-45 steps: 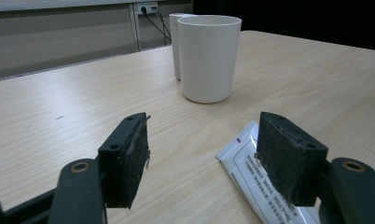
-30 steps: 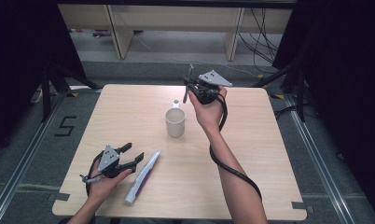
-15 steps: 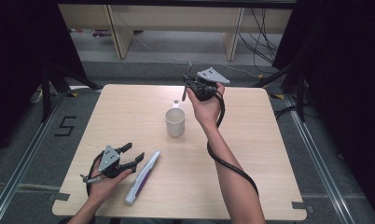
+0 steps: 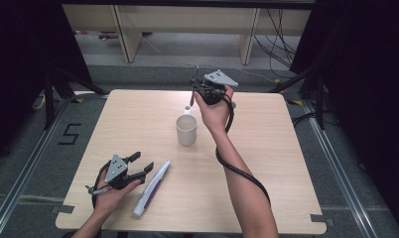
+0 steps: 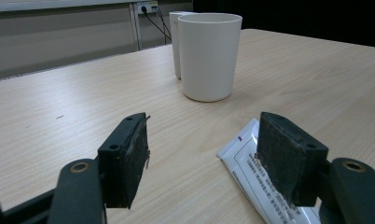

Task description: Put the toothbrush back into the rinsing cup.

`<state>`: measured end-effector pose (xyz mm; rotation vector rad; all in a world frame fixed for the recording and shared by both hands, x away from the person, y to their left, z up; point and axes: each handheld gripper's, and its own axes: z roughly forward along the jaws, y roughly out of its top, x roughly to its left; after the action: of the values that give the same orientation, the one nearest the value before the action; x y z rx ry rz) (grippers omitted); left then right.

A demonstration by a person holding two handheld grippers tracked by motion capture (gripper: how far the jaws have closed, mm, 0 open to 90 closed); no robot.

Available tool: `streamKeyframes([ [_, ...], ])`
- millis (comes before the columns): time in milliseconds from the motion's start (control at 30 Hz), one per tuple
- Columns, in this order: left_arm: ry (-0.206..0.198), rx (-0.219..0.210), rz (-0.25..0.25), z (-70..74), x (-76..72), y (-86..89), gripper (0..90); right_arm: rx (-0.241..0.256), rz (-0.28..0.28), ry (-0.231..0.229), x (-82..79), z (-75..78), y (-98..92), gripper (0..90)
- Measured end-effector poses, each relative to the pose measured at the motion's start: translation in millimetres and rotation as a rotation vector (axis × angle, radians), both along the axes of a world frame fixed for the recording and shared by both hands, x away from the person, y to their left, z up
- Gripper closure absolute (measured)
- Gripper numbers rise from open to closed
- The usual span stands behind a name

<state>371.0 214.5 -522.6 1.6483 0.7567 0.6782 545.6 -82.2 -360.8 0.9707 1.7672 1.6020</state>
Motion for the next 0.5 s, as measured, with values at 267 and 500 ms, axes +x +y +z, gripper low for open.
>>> streamKeyframes([
  [267,0.0,0.001,-0.002,0.0,0.1,-0.3,33.4,0.008,-0.004,0.032,4.0,-5.8,5.7,80.7],
  [500,-0.001,0.003,-0.003,0.1,0.1,-0.4,33.4,-0.006,0.003,0.023,9.9,-10.5,9.2,80.7],
])
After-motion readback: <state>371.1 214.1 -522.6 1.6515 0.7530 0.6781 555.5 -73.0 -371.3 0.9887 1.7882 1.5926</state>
